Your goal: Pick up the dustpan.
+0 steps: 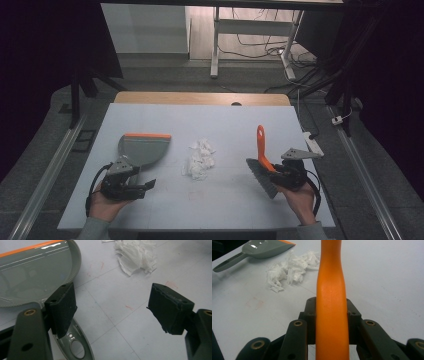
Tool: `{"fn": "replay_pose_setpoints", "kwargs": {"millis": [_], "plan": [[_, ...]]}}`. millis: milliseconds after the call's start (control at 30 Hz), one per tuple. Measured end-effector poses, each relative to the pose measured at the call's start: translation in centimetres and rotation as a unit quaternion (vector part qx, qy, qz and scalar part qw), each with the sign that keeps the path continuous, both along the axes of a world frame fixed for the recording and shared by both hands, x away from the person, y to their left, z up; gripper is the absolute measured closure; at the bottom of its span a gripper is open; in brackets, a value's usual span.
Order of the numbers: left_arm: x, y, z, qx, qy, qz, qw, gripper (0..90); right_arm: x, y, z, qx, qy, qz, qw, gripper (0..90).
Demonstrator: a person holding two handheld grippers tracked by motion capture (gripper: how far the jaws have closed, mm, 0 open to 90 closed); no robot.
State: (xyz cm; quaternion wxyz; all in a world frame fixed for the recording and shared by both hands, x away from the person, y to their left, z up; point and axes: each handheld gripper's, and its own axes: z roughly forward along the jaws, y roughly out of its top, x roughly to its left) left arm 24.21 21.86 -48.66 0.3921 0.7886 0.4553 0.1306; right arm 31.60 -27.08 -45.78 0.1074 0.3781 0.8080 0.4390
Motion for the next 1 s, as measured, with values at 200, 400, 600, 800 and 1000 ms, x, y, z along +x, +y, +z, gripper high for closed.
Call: {"fn": "replay_pose_setpoints", "kwargs": {"millis": [200,400,600,800,1000], "plan": [[-0.1,0.0,0.3,0.001,-0.001,-0.002,1.0000,23.7,0.0,0.0,0.0,-0.001,0.000,0.000,1.0000,70.2],[-0.2,0.3,0.8,0.002,-0.001,-0.002,1.0000,23.7,-0.1,0.0,0.0,-0.002,-0.002,-0.002,1.0000,70.2],[-0.3,0.8,1.4,0.015,0.009,0.007,0.9998,23.9,-0.1,0.0,0.1,-0.003,-0.003,-0.002,1.0000,70.2],[-0.3,1.9,1.9,0.023,0.025,0.034,0.9988,24.2,-0.2,0.0,0.1,-0.003,-0.003,-0.003,1.0000,70.2],[-0.1,3.0,1.9,0.025,0.040,0.056,0.9973,24.3,-0.2,0.0,0.0,-0.004,-0.003,-0.003,1.0000,70.2]]}}
